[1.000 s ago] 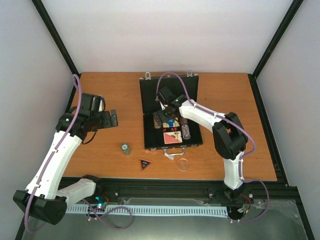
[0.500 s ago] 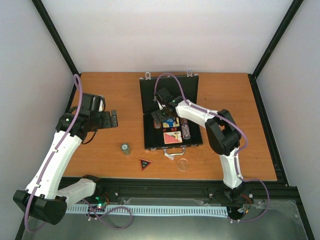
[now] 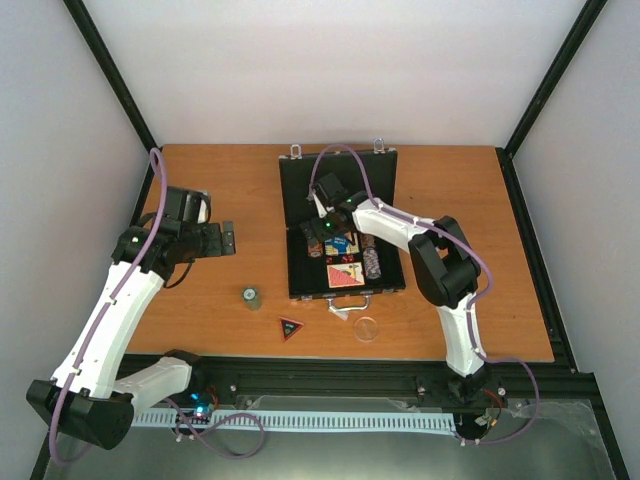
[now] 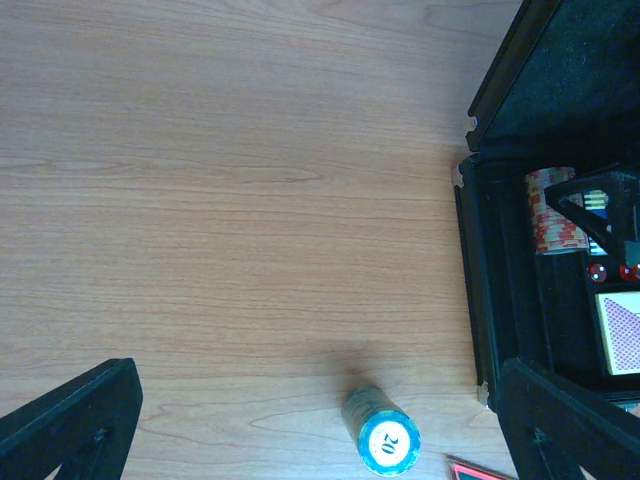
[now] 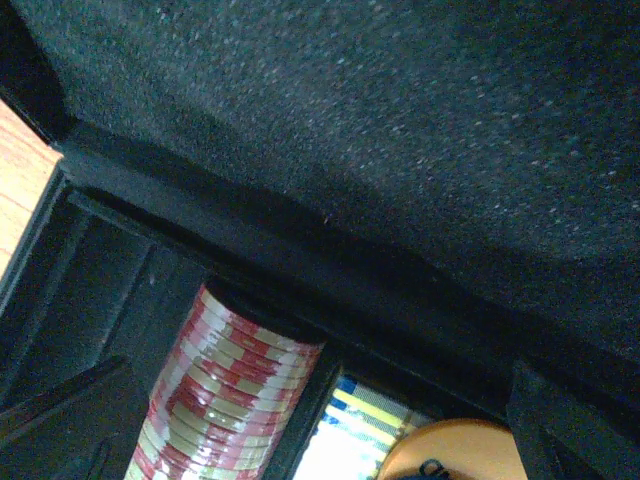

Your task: Pack up texas hold em set

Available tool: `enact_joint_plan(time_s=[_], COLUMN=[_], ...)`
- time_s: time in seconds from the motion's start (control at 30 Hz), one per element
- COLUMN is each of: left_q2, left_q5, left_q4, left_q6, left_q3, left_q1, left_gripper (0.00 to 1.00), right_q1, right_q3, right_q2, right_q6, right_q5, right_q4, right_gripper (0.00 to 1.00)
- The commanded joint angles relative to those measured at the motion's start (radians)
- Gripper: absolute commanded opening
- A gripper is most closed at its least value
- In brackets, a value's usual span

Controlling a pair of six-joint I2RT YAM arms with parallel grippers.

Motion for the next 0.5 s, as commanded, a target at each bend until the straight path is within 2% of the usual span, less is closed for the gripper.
enact_joint_plan(time_s=[0.0, 0.2, 0.47], left_q2=[-0.015, -0.023, -0.030], left_q5=[-0.011, -0.012, -0.016], left_q4=[0.018, 0.018, 0.021], left_q6=[0.030, 0.030, 0.027], left_q3=[-0.003, -0.011, -0.006], left_q1=[0.003, 0.003, 0.003], left_gripper=[1.00, 1.00, 1.00], right_q1=[-0.036, -0.047, -0.044], right_q3=[-0.042, -0.035, -0.006], right_q2=[-0.009, -0.037, -0.174], right_q6=[0.053, 0.053, 0.028], right_q5=[-0.093, -0.134, -0.075], right_q4=[-0.019, -0.039, -0.080], right_gripper=[1.00, 1.00, 1.00])
